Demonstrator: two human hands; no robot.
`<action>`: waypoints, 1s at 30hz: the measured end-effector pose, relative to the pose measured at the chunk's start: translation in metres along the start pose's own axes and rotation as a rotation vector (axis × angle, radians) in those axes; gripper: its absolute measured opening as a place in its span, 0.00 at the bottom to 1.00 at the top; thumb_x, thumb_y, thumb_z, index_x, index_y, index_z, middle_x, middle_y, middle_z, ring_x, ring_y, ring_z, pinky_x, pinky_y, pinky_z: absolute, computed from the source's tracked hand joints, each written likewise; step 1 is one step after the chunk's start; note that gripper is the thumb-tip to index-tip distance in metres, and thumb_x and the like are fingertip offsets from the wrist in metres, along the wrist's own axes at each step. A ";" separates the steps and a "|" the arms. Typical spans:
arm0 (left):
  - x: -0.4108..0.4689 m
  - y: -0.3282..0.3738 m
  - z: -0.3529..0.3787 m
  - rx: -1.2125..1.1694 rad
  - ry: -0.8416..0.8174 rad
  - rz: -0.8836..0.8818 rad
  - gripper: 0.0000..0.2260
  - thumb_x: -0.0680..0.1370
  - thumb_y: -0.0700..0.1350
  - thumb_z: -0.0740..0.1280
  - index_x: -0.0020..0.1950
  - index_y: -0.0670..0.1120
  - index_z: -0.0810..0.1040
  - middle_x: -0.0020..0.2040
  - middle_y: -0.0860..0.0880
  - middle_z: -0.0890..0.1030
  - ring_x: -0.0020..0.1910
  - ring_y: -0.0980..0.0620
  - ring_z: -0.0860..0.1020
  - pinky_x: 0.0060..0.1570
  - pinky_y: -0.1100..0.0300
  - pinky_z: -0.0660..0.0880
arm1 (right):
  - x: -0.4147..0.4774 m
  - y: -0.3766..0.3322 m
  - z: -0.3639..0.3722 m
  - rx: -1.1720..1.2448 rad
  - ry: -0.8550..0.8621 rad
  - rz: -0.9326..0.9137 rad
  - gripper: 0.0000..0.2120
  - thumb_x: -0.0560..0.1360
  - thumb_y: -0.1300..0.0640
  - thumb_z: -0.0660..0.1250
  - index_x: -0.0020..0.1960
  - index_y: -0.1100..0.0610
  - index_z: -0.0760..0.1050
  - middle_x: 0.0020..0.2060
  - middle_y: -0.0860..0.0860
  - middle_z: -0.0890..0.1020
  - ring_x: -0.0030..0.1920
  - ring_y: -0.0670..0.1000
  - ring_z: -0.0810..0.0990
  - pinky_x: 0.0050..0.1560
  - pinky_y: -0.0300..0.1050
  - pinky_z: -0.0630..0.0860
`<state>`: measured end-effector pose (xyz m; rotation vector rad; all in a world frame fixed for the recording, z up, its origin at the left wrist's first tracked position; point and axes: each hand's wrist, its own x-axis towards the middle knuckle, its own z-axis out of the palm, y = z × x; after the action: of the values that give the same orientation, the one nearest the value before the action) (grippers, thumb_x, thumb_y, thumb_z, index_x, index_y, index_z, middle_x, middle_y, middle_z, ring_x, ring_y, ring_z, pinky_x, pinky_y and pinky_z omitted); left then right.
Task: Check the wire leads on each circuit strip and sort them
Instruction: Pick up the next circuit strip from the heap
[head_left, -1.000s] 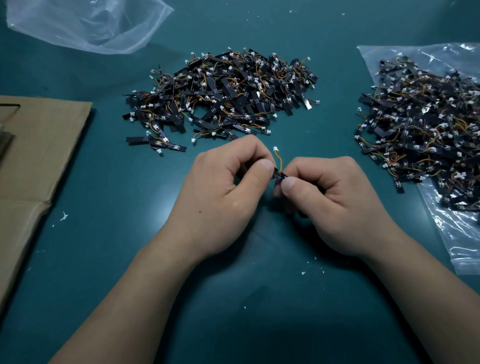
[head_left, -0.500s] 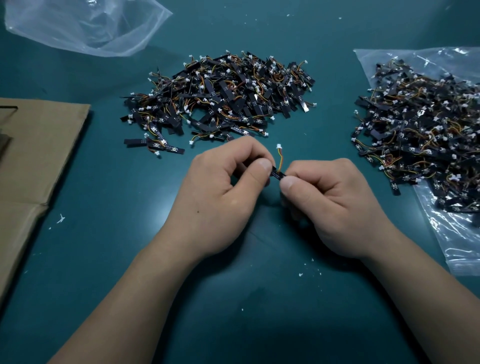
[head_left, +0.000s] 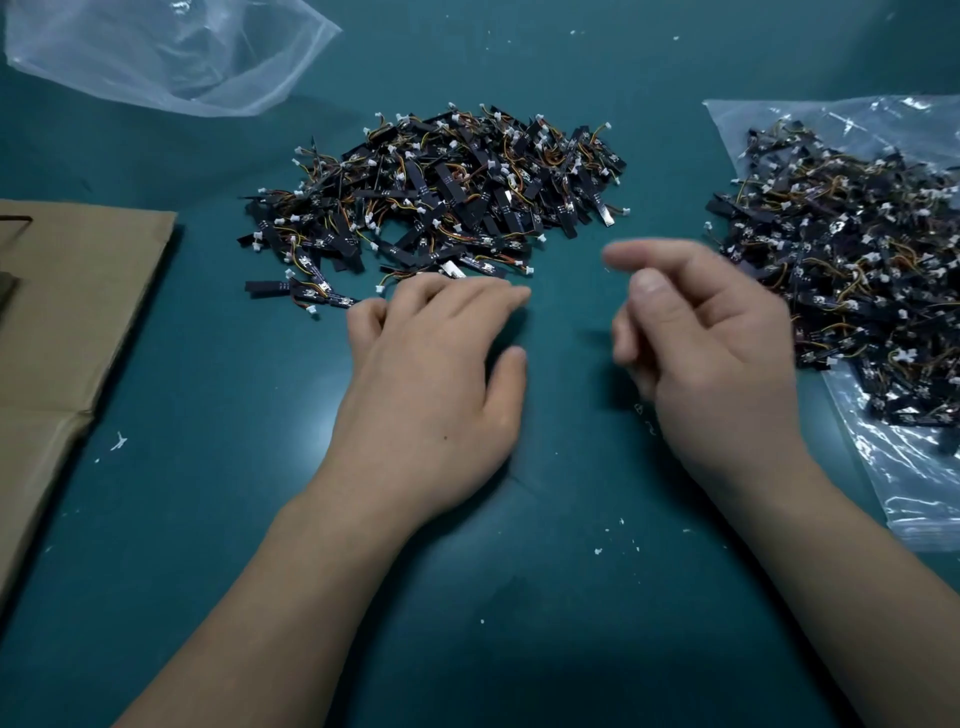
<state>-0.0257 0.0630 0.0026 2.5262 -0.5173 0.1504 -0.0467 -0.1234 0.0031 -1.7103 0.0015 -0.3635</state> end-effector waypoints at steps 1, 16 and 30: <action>0.000 0.000 0.001 0.037 -0.010 0.012 0.18 0.78 0.52 0.61 0.68 0.57 0.77 0.67 0.62 0.77 0.67 0.52 0.69 0.56 0.58 0.53 | -0.001 0.001 0.001 -0.073 -0.045 -0.020 0.09 0.84 0.60 0.61 0.56 0.53 0.81 0.28 0.51 0.78 0.25 0.41 0.70 0.30 0.32 0.67; 0.002 -0.005 0.000 -0.230 0.242 -0.028 0.13 0.75 0.29 0.69 0.48 0.47 0.83 0.44 0.53 0.80 0.42 0.59 0.75 0.46 0.71 0.70 | -0.008 -0.001 0.004 -0.292 -0.145 -0.032 0.08 0.81 0.56 0.65 0.50 0.50 0.83 0.28 0.48 0.80 0.27 0.45 0.76 0.32 0.30 0.67; 0.002 0.000 -0.005 -0.875 0.088 -0.044 0.17 0.76 0.32 0.68 0.44 0.56 0.78 0.44 0.50 0.82 0.42 0.44 0.80 0.39 0.55 0.75 | -0.004 0.004 0.001 -0.302 -0.240 -0.072 0.23 0.81 0.52 0.66 0.74 0.40 0.71 0.38 0.47 0.85 0.32 0.51 0.78 0.40 0.43 0.76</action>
<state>-0.0236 0.0652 0.0072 1.6665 -0.3759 0.0073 -0.0497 -0.1220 -0.0023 -2.0483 -0.1893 -0.2161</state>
